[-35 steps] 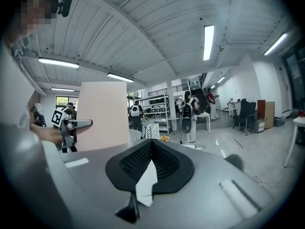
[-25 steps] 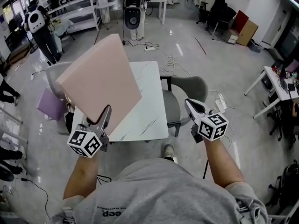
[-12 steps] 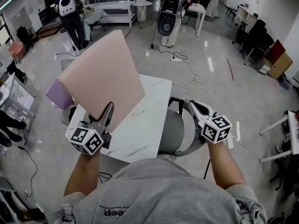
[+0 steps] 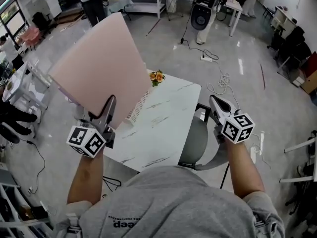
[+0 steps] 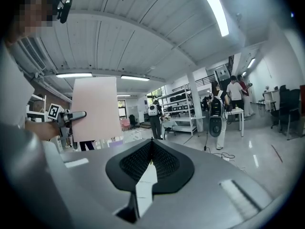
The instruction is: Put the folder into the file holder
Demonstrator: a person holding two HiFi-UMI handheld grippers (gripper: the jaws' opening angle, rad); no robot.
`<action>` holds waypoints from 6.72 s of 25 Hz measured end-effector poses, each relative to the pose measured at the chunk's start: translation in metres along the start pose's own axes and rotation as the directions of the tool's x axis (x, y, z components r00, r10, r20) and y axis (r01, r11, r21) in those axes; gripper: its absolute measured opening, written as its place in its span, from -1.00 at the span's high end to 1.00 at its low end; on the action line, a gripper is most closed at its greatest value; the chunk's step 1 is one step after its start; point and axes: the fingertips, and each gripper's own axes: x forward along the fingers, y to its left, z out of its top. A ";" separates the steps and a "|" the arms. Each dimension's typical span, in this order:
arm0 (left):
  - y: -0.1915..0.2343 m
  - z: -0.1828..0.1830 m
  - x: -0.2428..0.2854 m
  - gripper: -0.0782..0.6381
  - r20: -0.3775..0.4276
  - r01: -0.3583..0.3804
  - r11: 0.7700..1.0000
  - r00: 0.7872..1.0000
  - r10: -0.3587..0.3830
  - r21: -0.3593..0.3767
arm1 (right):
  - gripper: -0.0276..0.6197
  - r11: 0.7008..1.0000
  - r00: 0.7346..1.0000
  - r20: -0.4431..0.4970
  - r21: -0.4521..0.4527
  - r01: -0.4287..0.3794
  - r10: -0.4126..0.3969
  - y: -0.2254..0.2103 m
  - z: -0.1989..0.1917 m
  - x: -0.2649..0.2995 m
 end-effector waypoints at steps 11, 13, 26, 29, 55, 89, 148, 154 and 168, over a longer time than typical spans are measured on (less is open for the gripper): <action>0.090 -0.018 0.037 0.25 0.018 -0.045 0.999 0.999 0.045 0.005 | 0.90 0.998 0.998 -0.015 -0.019 0.055 -0.055 0.011 0.003 0.065; 0.101 -0.025 0.041 0.25 0.013 -0.060 0.998 0.998 0.060 0.017 | 0.90 0.999 0.999 -0.023 -0.021 0.048 -0.048 0.013 0.002 0.080; 0.116 -0.082 0.075 0.25 -0.018 -0.093 0.994 0.995 0.094 0.063 | 0.90 1.000 0.996 -0.083 -0.017 0.010 -0.012 0.013 -0.024 0.128; 0.118 -0.101 0.076 0.25 -0.024 -0.105 0.993 0.994 0.107 0.047 | 0.90 1.000 0.994 -0.106 -0.010 0.009 -0.010 0.013 -0.036 0.131; 0.119 -0.201 0.085 0.19 -0.008 -0.104 0.994 0.995 0.104 0.020 | 0.90 0.997 0.974 -0.223 0.045 0.058 -0.047 -0.007 -0.123 0.130; 0.099 -0.255 0.083 -0.07 -0.256 0.015 0.996 0.967 0.009 0.091 | 0.90 0.992 0.975 -0.211 0.093 0.088 -0.067 -0.008 -0.132 0.110; -0.214 -0.105 0.096 0.62 -0.235 0.540 0.824 0.790 -0.566 -0.171 | 0.90 0.965 0.964 0.046 -0.016 0.261 -0.260 0.038 0.007 -0.137; -0.185 -0.097 0.095 0.62 -0.219 0.520 0.832 0.804 -0.553 -0.193 | 0.91 0.962 0.962 0.033 -0.027 0.273 -0.273 0.046 0.008 -0.130; -0.189 -0.099 0.095 0.62 -0.200 0.501 0.845 0.823 -0.532 -0.186 | 0.91 0.967 0.968 0.027 -0.037 0.252 -0.251 0.044 0.003 -0.123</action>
